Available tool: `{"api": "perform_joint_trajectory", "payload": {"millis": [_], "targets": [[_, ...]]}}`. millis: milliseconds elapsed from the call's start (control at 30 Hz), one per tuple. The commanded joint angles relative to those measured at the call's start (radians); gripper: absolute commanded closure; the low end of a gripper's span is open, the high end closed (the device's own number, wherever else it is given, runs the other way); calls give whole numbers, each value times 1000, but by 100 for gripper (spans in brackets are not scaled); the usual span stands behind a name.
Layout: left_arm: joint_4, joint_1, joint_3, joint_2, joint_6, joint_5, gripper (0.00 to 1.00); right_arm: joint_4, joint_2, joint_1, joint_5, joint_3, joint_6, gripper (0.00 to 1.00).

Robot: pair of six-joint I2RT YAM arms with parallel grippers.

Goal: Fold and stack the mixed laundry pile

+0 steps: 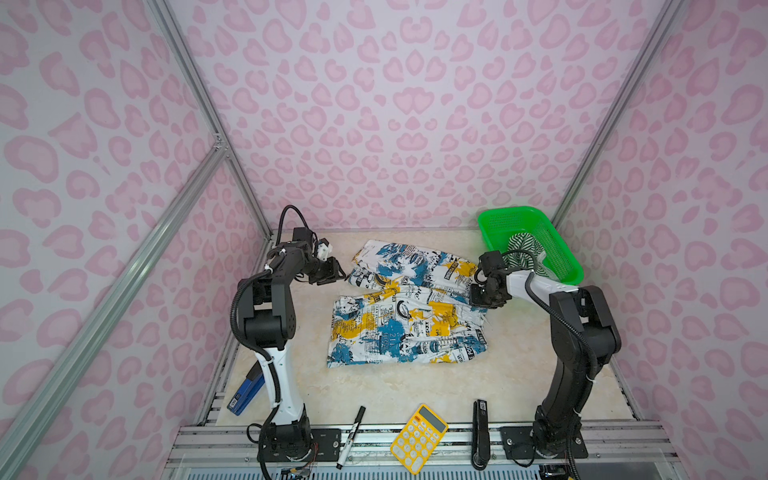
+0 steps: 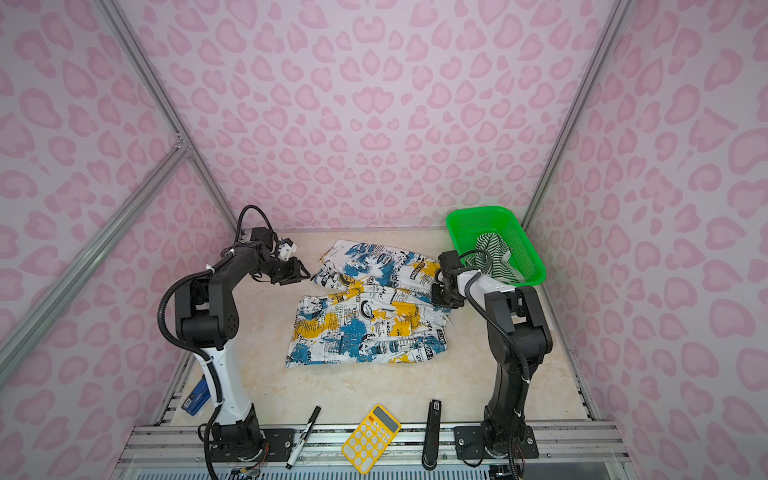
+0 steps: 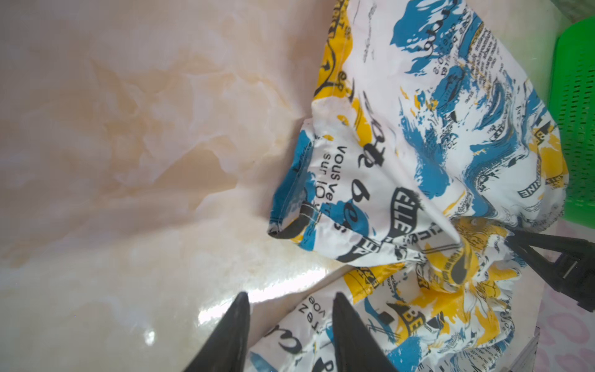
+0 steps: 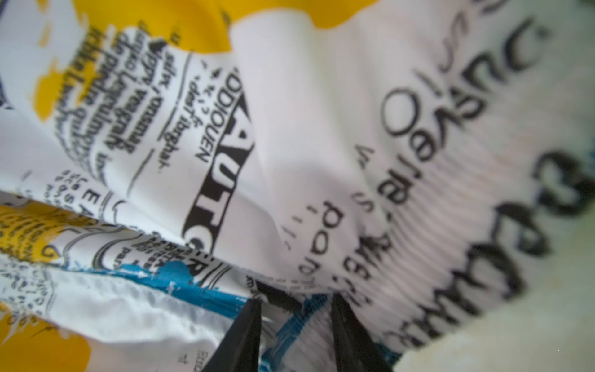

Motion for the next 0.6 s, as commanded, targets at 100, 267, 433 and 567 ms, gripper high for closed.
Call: {"api": "perform_joint_trajectory", "payload": {"millis": [100, 267, 433, 567], "targets": [[59, -24, 129, 53, -3, 41, 46, -114, 10, 17, 34, 14, -15, 61], [-45, -65, 355, 244, 36, 24, 46, -125, 12, 30, 37, 30, -14, 61], [-68, -83, 439, 331, 52, 69, 45, -131, 8, 35, 42, 35, -16, 61], [-69, -87, 468, 367, 53, 141, 46, -130, 8, 37, 40, 37, -15, 61]]}}
